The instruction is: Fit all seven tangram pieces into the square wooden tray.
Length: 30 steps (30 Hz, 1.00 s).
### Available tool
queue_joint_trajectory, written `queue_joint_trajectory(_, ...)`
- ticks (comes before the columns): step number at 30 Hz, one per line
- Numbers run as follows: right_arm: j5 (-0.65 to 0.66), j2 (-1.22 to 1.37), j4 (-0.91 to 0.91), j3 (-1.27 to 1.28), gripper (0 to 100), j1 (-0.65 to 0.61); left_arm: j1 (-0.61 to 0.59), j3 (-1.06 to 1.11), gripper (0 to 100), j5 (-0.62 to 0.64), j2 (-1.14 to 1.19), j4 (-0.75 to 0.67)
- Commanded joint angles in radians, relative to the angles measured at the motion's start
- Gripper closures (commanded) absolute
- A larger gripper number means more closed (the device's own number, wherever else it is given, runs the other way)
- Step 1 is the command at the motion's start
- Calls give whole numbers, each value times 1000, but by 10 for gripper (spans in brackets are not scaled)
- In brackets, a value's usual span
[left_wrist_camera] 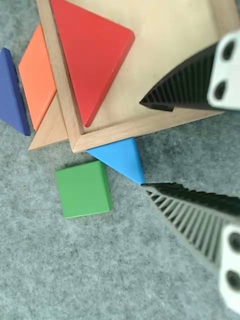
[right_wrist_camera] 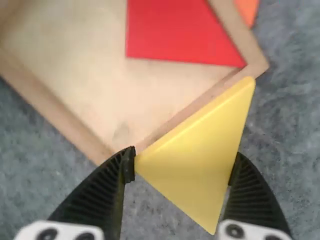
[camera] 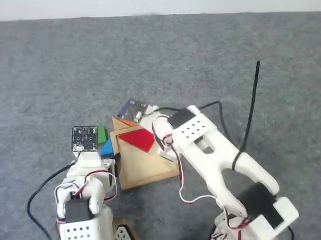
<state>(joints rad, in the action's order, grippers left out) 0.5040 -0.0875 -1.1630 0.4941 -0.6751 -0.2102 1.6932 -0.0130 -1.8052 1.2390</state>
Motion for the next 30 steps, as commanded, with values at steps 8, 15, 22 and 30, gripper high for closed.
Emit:
queue_joint_trajectory(8,-226,-2,33,-84,815,-99,-2,-10,766,-5,-18,5)
queue_joint_trajectory(15,-334,82,64,-124,816,-110,-2,-10,766,-5,-18,5)
queue_joint_trajectory(22,-488,309,59,-322,816,-110,-2,-10,766,-5,-18,5)
queue_joint_trajectory(30,-620,378,-10,-399,812,-136,-2,-10,766,-5,-18,5)
